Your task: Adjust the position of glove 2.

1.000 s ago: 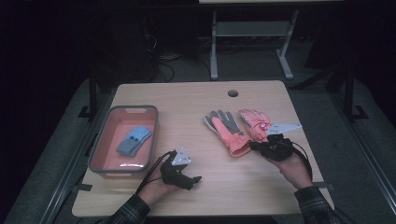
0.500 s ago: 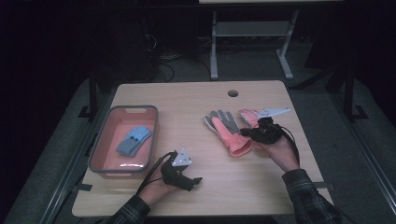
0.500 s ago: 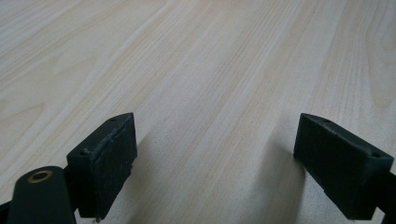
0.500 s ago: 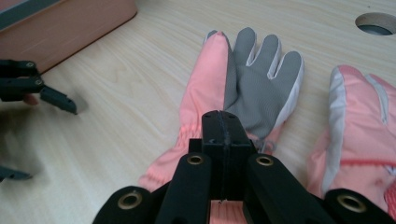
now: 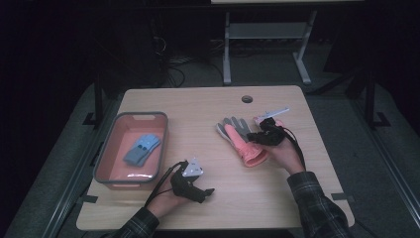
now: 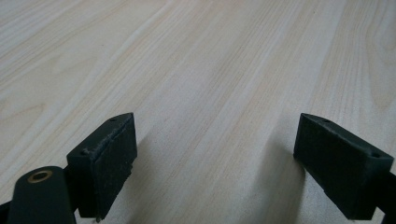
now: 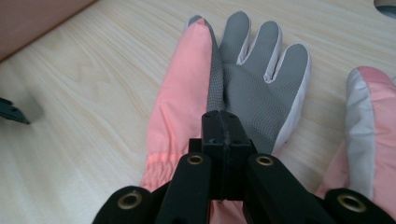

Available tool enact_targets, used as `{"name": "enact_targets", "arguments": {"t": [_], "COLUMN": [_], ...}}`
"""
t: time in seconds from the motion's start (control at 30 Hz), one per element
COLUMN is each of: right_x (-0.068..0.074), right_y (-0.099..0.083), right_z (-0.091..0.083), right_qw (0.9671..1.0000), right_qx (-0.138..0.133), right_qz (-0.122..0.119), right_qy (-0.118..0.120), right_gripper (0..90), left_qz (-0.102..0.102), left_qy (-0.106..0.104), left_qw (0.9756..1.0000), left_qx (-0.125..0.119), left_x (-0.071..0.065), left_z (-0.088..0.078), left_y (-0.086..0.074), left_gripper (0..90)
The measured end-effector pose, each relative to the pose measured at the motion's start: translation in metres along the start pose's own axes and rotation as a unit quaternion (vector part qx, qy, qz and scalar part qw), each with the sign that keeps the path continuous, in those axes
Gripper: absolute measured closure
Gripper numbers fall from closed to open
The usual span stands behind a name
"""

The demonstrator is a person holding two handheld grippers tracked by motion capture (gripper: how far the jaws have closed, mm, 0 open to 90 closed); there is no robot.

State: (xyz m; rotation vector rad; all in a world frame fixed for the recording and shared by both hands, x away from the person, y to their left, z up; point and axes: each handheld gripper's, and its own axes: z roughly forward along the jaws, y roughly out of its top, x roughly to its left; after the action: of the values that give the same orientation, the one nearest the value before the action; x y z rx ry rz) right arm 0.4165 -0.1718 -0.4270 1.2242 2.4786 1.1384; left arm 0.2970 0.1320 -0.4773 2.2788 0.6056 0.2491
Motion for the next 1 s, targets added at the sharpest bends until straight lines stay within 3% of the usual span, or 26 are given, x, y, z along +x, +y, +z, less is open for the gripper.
{"name": "enact_targets", "arguments": {"t": [0.33, 1.0], "right_x": [0.002, 0.019], "right_y": [-0.001, -0.025], "right_z": [0.018, 0.003], "right_qw": [0.9994, 0.9976], "right_qx": [0.032, 0.052], "right_qz": [-0.011, -0.042], "right_qy": [-0.005, 0.019], "right_gripper": [89.8, 89.8], "left_qz": [0.0, -0.002], "left_qy": [0.0, -0.001], "left_qw": [1.0, 1.0], "left_qx": [0.0, -0.002], "left_x": [0.0, 0.0], "left_z": [0.0, 0.0], "left_y": [0.0, 0.0], "left_gripper": [12.4, 12.5]}}
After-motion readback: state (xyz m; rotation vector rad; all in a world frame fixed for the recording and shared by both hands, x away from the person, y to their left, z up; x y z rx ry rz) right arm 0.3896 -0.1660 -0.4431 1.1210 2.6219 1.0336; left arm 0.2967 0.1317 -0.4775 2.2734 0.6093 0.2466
